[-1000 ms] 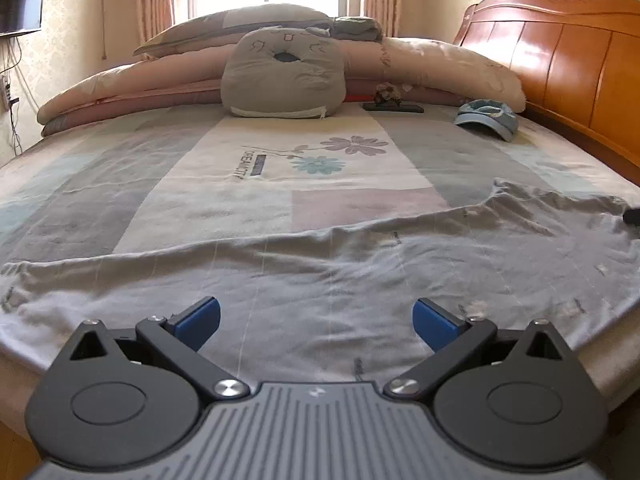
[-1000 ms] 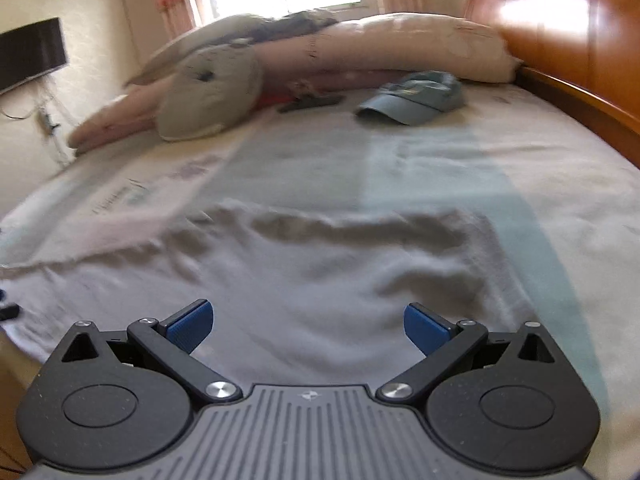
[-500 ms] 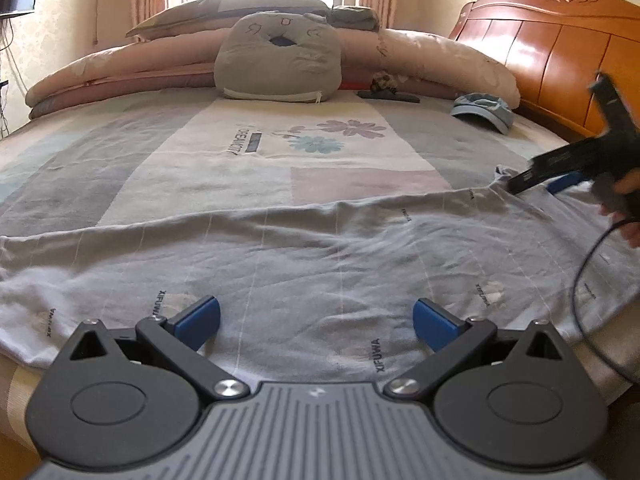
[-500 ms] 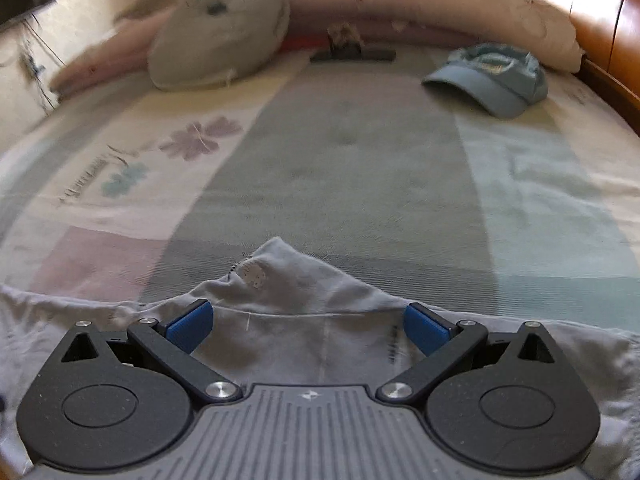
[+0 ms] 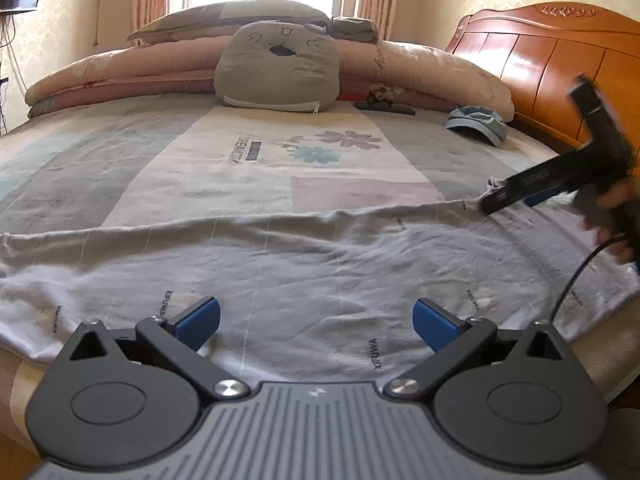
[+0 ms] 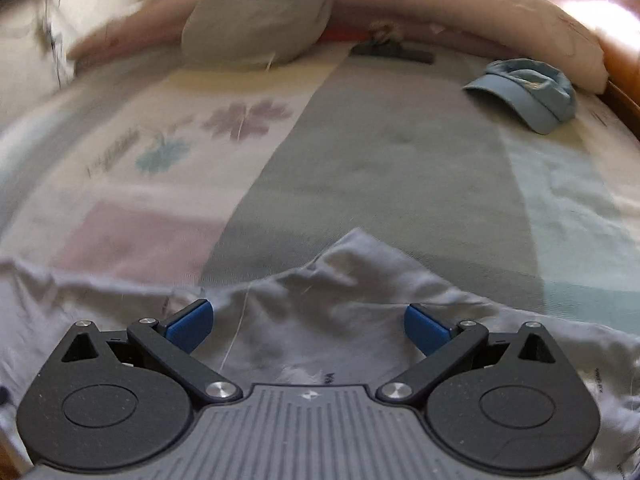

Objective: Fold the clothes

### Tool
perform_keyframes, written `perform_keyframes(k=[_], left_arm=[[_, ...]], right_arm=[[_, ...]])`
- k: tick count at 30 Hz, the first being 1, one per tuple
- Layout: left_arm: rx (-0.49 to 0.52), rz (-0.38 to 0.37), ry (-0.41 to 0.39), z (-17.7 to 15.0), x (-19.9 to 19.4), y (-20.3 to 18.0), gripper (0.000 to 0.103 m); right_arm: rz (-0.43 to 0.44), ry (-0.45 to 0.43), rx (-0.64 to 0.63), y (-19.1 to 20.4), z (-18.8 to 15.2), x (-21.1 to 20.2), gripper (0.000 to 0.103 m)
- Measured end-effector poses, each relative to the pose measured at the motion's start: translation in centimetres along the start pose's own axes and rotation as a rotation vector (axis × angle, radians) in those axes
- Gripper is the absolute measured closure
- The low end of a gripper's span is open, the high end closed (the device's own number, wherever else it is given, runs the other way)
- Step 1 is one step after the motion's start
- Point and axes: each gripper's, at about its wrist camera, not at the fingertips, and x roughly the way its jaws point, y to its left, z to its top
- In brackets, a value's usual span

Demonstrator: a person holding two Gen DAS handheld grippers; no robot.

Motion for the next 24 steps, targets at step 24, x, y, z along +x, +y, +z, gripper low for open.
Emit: perform_keyframes(k=[24], left_arm=[[0.101,-0.097,0.095,3.1,1.5,-2.8,0.001]], right_arm=[[-0.008,-0.132,0.019,-1.5,-11.4,-7.4,0.000]])
